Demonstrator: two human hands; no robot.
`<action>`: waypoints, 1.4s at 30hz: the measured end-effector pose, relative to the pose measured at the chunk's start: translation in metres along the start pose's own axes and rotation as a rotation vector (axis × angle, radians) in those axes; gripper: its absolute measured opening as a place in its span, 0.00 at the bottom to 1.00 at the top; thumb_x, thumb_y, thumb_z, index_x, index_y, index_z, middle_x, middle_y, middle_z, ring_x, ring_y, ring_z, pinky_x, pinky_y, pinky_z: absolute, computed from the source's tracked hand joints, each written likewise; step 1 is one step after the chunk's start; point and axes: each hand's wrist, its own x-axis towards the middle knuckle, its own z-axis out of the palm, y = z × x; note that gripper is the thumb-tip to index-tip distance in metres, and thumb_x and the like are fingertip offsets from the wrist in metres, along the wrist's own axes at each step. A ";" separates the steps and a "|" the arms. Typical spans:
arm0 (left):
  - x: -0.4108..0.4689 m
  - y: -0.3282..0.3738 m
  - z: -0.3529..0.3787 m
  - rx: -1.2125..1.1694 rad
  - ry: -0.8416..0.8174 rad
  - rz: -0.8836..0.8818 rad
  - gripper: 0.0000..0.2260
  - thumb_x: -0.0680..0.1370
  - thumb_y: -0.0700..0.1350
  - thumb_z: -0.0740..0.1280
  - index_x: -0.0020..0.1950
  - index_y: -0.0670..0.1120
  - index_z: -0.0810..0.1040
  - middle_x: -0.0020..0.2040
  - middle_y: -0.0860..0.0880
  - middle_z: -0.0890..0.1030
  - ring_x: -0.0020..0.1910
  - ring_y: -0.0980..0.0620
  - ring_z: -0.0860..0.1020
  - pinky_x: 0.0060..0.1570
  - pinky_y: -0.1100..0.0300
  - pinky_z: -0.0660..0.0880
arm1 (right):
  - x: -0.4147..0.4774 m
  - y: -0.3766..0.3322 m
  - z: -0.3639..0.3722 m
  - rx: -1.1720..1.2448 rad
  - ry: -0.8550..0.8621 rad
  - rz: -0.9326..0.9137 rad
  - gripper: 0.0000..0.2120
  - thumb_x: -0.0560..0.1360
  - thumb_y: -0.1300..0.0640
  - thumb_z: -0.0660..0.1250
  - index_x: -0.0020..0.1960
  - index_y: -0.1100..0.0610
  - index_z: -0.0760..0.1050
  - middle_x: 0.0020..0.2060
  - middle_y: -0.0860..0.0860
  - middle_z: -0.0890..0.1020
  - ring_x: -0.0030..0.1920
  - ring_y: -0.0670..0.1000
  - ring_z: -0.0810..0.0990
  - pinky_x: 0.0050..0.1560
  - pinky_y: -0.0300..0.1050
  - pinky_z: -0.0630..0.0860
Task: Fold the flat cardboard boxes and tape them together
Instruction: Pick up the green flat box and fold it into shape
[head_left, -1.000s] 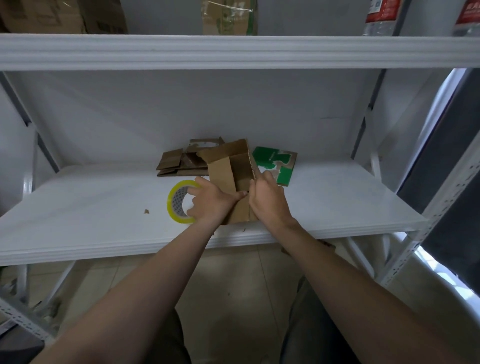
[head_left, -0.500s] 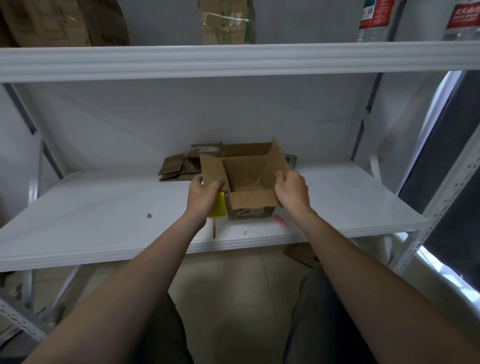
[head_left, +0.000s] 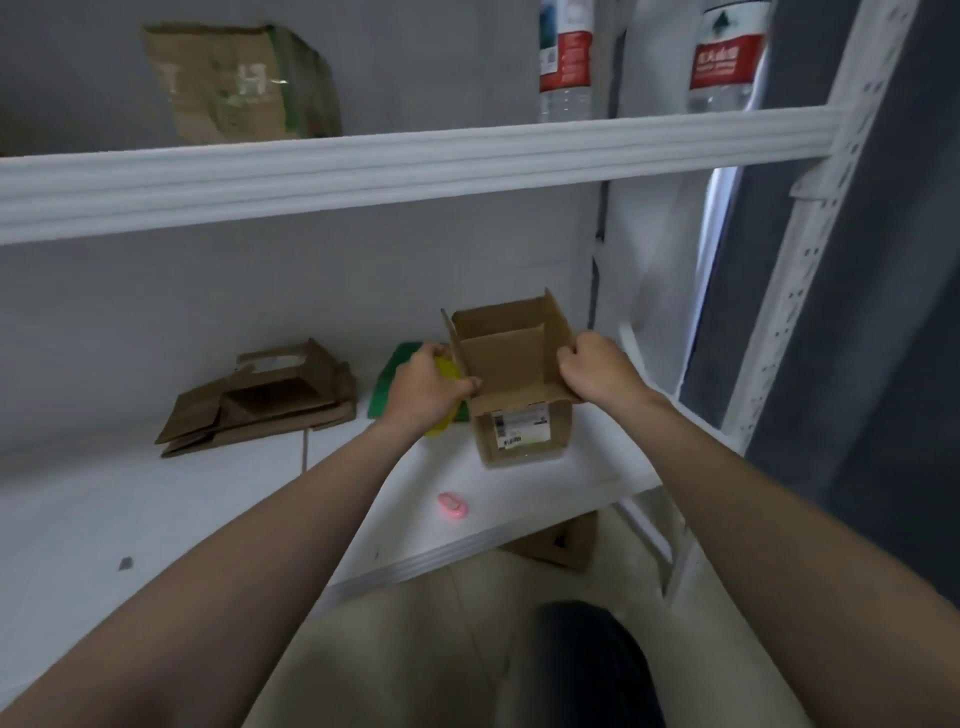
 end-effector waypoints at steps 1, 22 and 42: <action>0.010 0.008 0.015 -0.003 -0.021 0.007 0.28 0.72 0.50 0.79 0.68 0.46 0.73 0.53 0.51 0.79 0.47 0.54 0.78 0.49 0.59 0.71 | 0.008 0.010 -0.008 -0.021 0.009 0.017 0.14 0.83 0.56 0.55 0.43 0.61 0.72 0.40 0.57 0.76 0.44 0.59 0.76 0.43 0.47 0.68; 0.124 0.020 0.168 0.390 -0.276 0.143 0.23 0.71 0.47 0.78 0.59 0.49 0.70 0.51 0.44 0.82 0.47 0.41 0.83 0.46 0.51 0.79 | 0.109 0.155 -0.027 -0.001 0.093 0.335 0.10 0.77 0.55 0.59 0.50 0.60 0.75 0.45 0.58 0.81 0.46 0.60 0.81 0.45 0.48 0.77; 0.054 -0.062 -0.010 0.551 -0.152 0.008 0.24 0.70 0.48 0.78 0.62 0.48 0.75 0.53 0.44 0.83 0.50 0.43 0.83 0.47 0.55 0.76 | 0.054 -0.017 0.039 -0.530 -0.270 -0.119 0.22 0.80 0.52 0.62 0.72 0.56 0.71 0.68 0.58 0.75 0.66 0.61 0.75 0.64 0.56 0.75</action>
